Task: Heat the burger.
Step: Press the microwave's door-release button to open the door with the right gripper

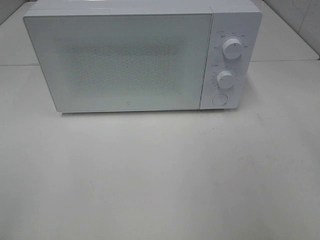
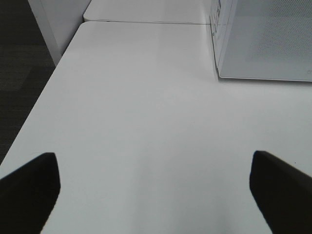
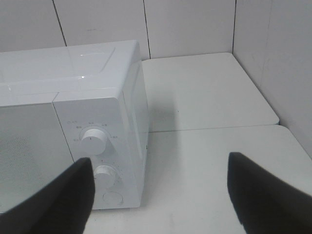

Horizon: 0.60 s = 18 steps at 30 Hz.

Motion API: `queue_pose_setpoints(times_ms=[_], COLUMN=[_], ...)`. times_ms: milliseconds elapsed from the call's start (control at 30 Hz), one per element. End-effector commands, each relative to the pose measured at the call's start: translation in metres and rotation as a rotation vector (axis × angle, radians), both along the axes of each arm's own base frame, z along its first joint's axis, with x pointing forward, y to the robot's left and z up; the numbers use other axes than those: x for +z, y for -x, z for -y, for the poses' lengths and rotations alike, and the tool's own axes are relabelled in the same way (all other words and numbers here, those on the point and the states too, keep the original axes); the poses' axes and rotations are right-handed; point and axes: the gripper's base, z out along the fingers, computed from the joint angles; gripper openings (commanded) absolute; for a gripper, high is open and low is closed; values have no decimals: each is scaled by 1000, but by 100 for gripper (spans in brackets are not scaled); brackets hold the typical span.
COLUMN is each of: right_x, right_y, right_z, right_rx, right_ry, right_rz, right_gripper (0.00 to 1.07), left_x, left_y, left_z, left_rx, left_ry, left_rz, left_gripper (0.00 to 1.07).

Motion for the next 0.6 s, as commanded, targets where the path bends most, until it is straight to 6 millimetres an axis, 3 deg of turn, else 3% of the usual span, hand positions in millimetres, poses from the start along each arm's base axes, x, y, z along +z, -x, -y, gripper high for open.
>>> queue_pose_setpoints(times_ms=[33,233,267,333,400,433,467,533,567,600], right_x=[-3,-14,-18,-21,-27,-27,-31,-33,-38,-38], right_y=[-14,-44,-54,-59,-71,-71,-79,-82,-89,-89], right_z=[0,-2,-3,-4,-5,-5,-6,-7,-8,-8], right_rx=[-1,6,9,10,21,21,29,31,31,31], right_ry=[20,5,3,4,16,16,11,-2,-39,-39], right_rz=[4,-3,-6,-7,2,2,8,14,17,17], right_gripper=[71,56,47,42,25,25,14,10,1,1], left_x=[0,0,0,0,0,0,0,0,0,0], left_y=[2,2,2,2,2,2,2,2,2,2], left_z=[0,0,0,0,0,0,0,0,0,0], left_rx=[1,1,1,1,1,1,1,1,1,1], left_ry=[0,0,0,0,0,0,0,0,0,0], left_rz=[14,14,14,14,14,14,14,14,14,14], left_gripper=[98,98,98,98,98,98,98,98,98,98])
